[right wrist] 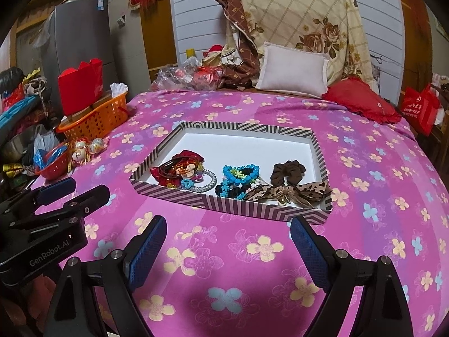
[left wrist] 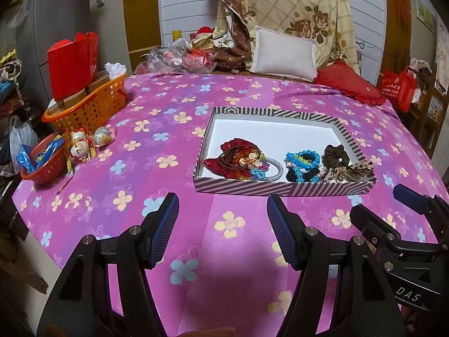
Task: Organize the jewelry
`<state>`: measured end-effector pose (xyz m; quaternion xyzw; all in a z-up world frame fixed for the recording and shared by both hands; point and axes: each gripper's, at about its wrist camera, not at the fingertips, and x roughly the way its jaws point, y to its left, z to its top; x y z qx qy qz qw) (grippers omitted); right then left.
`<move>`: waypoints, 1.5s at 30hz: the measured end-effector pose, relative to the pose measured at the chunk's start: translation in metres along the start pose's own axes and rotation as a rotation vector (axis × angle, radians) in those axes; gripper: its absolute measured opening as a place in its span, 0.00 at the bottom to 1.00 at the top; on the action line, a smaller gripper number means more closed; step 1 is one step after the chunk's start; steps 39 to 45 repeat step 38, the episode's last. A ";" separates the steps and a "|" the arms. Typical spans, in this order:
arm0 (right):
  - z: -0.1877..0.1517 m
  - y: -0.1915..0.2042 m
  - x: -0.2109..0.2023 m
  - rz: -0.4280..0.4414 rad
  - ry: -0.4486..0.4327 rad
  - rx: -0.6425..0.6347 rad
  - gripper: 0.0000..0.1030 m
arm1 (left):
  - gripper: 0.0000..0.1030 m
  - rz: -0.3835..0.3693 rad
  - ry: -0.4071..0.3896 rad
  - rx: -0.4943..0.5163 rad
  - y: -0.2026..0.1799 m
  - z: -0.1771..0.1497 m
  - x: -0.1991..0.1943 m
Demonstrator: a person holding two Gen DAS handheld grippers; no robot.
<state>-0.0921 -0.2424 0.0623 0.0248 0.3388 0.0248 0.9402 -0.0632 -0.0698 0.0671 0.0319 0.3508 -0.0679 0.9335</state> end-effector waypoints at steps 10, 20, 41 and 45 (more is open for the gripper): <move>-0.002 0.000 0.003 -0.001 0.005 0.001 0.86 | 0.63 -0.004 0.009 0.000 0.002 -0.001 0.004; -0.001 0.000 0.008 -0.001 0.012 -0.004 0.86 | 0.63 -0.004 0.014 0.010 -0.001 -0.002 0.009; -0.003 -0.004 0.016 0.001 0.033 0.006 0.86 | 0.63 -0.012 0.027 0.010 -0.003 -0.001 0.016; -0.003 -0.004 0.016 0.001 0.033 0.006 0.86 | 0.63 -0.012 0.027 0.010 -0.003 -0.001 0.016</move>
